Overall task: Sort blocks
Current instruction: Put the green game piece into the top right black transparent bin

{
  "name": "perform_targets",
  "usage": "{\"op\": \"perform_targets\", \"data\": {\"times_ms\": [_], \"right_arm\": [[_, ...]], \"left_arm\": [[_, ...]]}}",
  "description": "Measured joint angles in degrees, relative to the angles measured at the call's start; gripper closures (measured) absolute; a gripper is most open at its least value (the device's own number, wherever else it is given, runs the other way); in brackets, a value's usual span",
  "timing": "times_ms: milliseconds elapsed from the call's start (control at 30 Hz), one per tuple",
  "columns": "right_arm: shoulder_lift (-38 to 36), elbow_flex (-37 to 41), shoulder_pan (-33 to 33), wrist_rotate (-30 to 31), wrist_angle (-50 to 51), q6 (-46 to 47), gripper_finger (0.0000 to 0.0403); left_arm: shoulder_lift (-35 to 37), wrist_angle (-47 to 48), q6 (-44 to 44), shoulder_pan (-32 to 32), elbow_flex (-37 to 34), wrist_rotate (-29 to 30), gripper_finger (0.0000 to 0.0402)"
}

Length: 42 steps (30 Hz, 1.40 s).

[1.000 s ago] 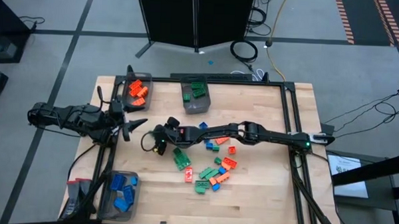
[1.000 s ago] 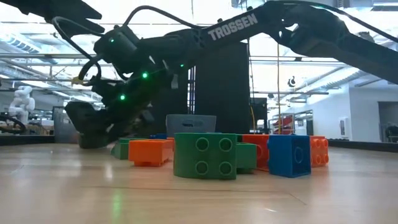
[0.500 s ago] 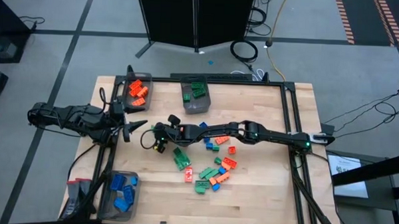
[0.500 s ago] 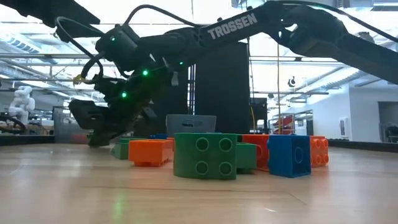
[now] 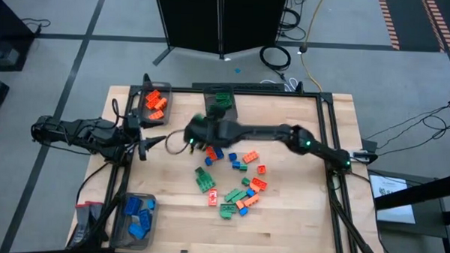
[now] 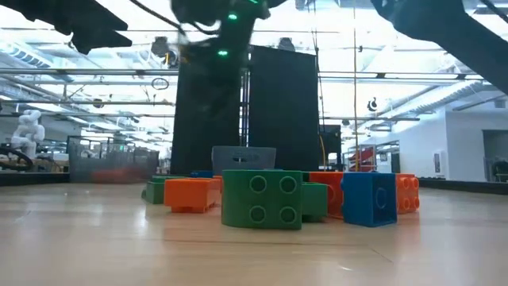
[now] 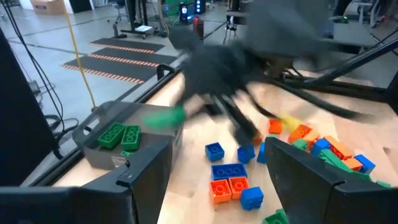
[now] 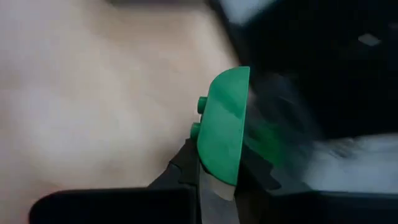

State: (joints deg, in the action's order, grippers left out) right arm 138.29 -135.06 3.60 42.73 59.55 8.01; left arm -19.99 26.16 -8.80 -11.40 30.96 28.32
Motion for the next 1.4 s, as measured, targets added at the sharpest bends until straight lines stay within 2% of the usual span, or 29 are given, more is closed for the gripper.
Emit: {"op": "perform_targets", "data": {"times_ms": [100,200,267,367,433,533,633,800,967,1067,1233,1400], "right_arm": [[-2.21,0.02,4.40,0.90,9.15,1.99,0.0363],[-3.02,0.02,8.51,-0.09,11.51,1.17,0.0363],[-3.03,0.02,11.19,-5.02,9.32,-1.20,0.0363],[-1.87,0.04,14.70,-17.16,2.89,-4.21,0.0363],[-1.12,0.11,16.41,-22.87,0.61,-5.51,0.0363],[-0.80,0.13,17.87,-25.62,0.02,-6.50,0.0357],[-0.80,0.13,18.80,-26.73,0.45,-6.72,0.0326],[-0.80,0.11,18.90,-26.84,2.51,-7.65,0.0266],[-0.80,0.11,18.86,-33.17,4.03,-9.32,0.0232],[-1.28,0.11,18.67,-37.84,7.31,-9.37,0.0224],[-4.21,0.09,14.95,-50.73,21.10,-9.32,0.0222],[-7.81,0.08,7.65,-50.11,27.54,-6.83,0.0229]], "left_arm": [[-0.02,0.29,-1.31,0.00,0.00,-0.02,0.0146],[-0.01,0.53,-1.33,0.00,0.00,-0.02,0.0146],[-0.02,0.58,-1.28,0.00,0.00,-0.02,0.0146],[-0.02,0.93,-1.31,0.02,0.00,-0.02,0.0146],[0.00,1.93,-1.32,0.00,0.00,-0.02,0.0146],[-0.02,3.65,-1.41,0.00,0.00,0.18,0.0146],[-0.02,4.13,-1.41,0.00,0.00,0.26,0.0146],[-0.01,4.15,-1.37,0.00,0.00,0.39,0.0146],[-0.02,4.15,-1.37,0.02,0.00,0.42,0.0146],[-0.02,4.31,-1.37,0.00,0.00,0.44,0.0146],[-0.02,4.65,-1.33,0.00,0.00,0.60,0.0146],[-0.02,4.69,-1.28,0.02,0.00,0.70,0.0146]]}}
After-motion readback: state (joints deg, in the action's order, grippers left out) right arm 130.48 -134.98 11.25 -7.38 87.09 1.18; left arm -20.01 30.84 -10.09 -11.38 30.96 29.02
